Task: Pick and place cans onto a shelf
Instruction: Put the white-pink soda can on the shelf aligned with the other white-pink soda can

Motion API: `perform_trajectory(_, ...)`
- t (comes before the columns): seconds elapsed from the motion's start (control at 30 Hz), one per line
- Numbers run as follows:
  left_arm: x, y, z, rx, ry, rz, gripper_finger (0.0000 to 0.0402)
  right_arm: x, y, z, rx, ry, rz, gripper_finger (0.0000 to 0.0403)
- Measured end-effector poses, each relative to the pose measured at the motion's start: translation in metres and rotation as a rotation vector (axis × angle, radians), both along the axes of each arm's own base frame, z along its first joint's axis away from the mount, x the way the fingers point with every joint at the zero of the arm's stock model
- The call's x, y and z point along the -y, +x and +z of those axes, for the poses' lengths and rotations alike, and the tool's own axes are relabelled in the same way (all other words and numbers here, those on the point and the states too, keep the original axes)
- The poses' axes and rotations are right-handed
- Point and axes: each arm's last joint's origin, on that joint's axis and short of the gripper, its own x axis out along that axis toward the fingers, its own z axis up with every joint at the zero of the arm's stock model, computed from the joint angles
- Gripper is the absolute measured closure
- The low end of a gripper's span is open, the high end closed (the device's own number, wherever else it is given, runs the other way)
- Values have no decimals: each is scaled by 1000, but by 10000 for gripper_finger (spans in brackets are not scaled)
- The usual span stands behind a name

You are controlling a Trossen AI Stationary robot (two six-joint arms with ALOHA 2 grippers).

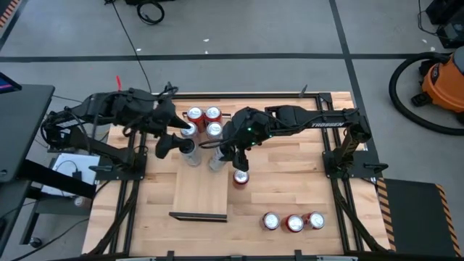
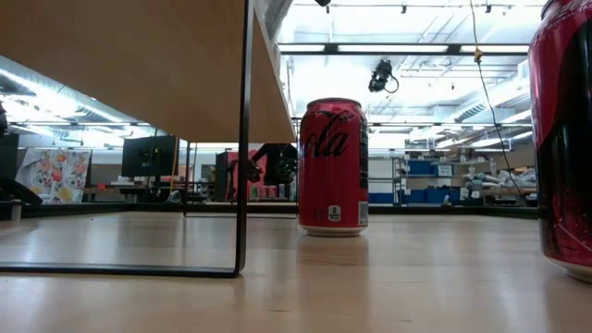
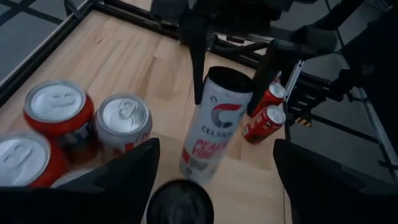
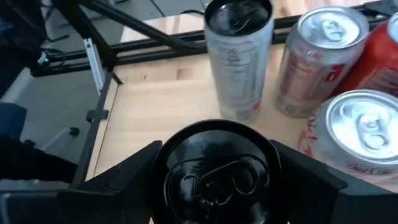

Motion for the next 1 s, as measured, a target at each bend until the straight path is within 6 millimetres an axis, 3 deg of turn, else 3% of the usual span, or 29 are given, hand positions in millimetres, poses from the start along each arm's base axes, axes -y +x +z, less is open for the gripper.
perform_trajectory(0.27, 0, 10, -4, -13, 36, -24, 77, -2, 5, 14, 14, 11, -40, 126)
perform_trajectory(0.43, 0, 10, -4, -20, 38, -28, 77, -8, 28, 7, -96, -36, 7, 126)
perform_trajectory(0.57, 0, 6, -4, -27, 25, -19, 77, -7, 35, 5, -149, -63, 25, 126)
perform_trajectory(1.0, 0, -3, -2, -28, 11, -7, 77, -3, 36, -3, -174, -116, 15, 126)
